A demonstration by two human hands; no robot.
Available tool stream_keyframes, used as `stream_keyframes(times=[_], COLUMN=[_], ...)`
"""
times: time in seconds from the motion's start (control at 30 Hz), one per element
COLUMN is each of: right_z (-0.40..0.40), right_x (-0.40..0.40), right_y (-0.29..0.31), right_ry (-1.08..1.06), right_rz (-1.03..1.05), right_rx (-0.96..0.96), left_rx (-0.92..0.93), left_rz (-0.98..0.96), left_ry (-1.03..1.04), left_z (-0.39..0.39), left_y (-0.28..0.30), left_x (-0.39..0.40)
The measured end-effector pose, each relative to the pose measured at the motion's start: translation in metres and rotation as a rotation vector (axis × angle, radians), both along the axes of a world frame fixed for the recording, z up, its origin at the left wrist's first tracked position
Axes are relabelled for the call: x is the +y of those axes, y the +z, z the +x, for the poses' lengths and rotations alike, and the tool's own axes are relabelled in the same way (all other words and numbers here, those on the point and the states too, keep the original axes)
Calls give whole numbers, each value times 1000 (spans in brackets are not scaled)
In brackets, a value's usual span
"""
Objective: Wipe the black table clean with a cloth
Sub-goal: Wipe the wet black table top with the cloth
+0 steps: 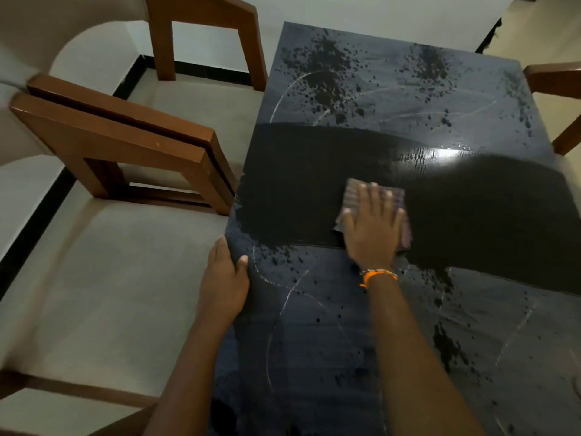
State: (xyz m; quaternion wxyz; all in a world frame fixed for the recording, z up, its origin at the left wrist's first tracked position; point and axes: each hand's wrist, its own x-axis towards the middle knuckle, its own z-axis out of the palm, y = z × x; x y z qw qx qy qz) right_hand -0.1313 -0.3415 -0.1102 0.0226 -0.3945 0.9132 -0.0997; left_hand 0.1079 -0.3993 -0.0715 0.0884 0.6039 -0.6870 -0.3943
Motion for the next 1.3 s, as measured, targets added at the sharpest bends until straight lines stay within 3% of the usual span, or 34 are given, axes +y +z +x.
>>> stream_keyframes(times=[0.17,0.23,0.37,0.47,0.67,0.93,1.1,1.3], right_z=[9,35,105,114,90,154,153,77], right_x=[-8,-36,-99,-139,-174,-89,-55,-2], right_y=[4,3,5,9,14,12,10,9], right_ry=[-273,-168,267,538,577,727,653,367], right_rz=[-31,-16,-21,62,138,143,89,105], right_rx=[-27,-40,-36,-23,-61,-30,-72,-39], left_rx=[0,15,56,63,159,239,109,52], left_rz=[-13,-14,2,28,12,4,-27,-14], left_ry=[32,31,5,-19,-4,107,63,0], left_z=[-3,-2,2,6,23,40,38,32], left_y=[0,1,-2,-4,-6,-6,1,6], left_x=[2,1,-1,-1,6,20,33,41])
